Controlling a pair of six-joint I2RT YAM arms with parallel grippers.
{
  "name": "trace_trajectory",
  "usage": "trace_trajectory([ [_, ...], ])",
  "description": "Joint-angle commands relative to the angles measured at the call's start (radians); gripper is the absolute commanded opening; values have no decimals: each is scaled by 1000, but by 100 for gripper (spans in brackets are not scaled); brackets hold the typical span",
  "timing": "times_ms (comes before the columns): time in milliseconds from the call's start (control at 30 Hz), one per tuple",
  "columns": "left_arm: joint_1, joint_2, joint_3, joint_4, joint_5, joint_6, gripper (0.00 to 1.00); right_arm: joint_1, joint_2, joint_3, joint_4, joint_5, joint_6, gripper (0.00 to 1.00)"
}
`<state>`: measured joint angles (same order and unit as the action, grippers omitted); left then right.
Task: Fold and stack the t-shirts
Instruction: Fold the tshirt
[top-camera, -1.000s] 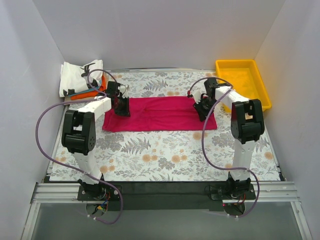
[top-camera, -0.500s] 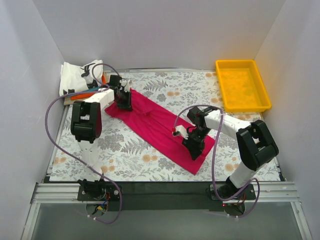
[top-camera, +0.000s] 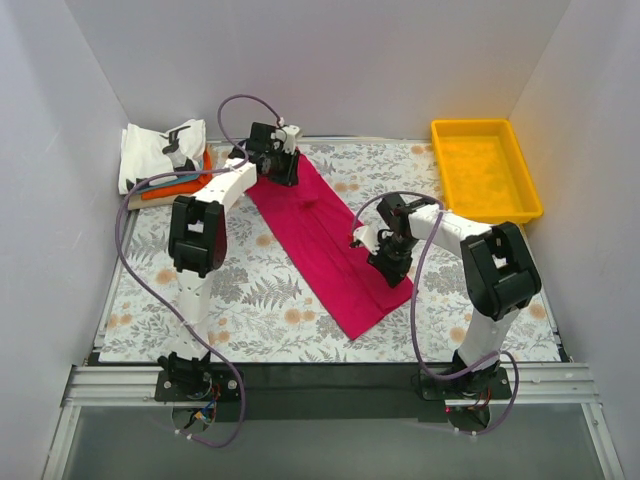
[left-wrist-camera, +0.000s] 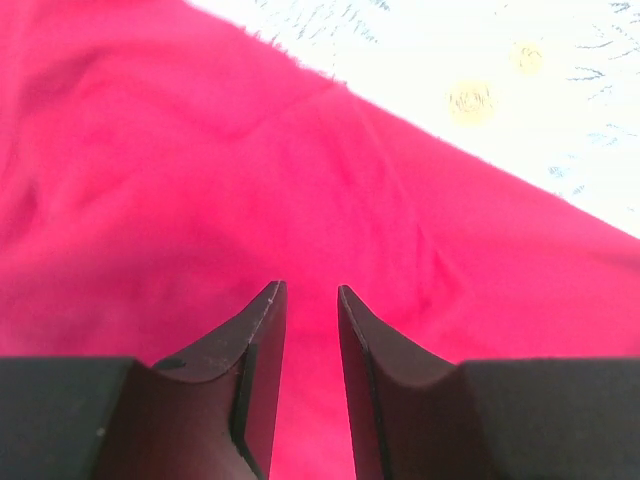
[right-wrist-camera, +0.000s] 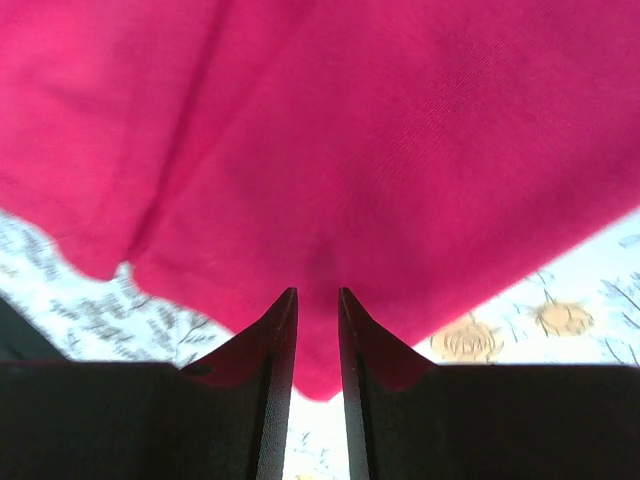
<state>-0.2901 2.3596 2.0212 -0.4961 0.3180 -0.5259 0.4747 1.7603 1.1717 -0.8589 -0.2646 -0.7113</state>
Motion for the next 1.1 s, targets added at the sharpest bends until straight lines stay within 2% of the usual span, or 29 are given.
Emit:
trace_trajectory([
  [0,68,-203,-134,99,-55,-103,28,2,57,-32,67,51,-8,25],
  [67,84,-238,-211,125,-72,-132,27,28,93,-46,78,42,-1,25],
  [100,130,-234,-235,129,-88,-185,26,83,108,-91,83,3,13,24],
  [167,155,-212,-228,128,-91,-197,25,103,110,-108,81,-7,16,24],
  [333,210,-120,-164,113,-27,-247,23,249,97,-159,75,-91,47,23],
  [567,207,29,-38,86,16,-230,22,427,156,-72,70,-255,116,25],
  [700,206,108,52,94,39,-227,22,444,202,-20,69,-300,136,26],
  [900,189,260,215,111,53,-221,22,443,183,22,69,-282,147,33],
  [1000,177,323,289,143,56,-236,27,420,160,55,70,-242,150,36],
  [1067,175,331,298,185,64,-270,34,386,154,72,63,-239,157,39],
])
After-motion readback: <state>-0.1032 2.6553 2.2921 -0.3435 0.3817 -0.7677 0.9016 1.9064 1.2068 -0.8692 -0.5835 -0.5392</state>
